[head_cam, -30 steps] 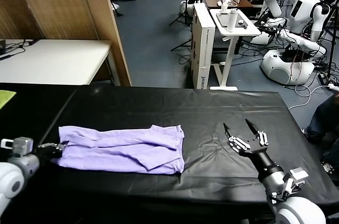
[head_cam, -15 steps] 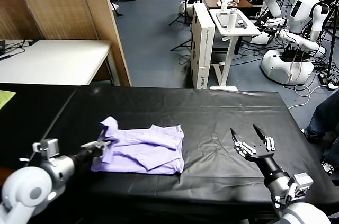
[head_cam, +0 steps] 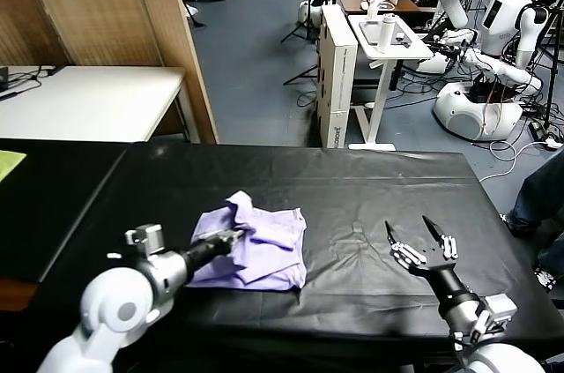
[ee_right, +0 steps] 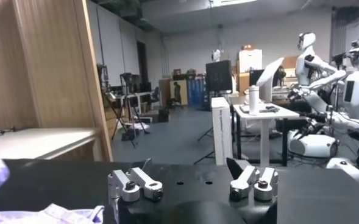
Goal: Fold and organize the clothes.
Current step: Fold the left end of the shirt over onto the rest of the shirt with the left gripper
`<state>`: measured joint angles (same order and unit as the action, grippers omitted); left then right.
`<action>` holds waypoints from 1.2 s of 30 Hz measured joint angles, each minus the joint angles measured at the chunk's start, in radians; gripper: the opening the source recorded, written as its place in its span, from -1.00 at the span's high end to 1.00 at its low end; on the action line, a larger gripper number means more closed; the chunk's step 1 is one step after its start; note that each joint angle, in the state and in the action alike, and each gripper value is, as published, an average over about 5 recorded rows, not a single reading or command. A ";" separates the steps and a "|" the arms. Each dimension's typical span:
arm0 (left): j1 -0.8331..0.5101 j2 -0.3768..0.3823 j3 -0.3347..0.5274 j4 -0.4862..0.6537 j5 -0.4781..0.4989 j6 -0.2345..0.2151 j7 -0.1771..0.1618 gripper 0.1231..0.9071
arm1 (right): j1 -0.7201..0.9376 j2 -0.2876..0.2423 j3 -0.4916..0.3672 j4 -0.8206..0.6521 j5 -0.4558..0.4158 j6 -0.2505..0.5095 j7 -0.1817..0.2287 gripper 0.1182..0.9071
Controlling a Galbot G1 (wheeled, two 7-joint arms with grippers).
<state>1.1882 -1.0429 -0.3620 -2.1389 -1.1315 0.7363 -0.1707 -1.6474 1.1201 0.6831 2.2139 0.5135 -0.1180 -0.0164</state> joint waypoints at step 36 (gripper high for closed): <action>-0.047 -0.128 0.125 0.127 0.110 0.000 -0.002 0.88 | 0.012 0.004 -0.042 -0.013 -0.040 0.000 -0.004 -1.00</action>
<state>1.1412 -1.1713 -0.2370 -2.0120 -1.0219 0.7364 -0.1726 -1.6358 1.1243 0.6410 2.2014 0.4738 -0.1183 -0.0203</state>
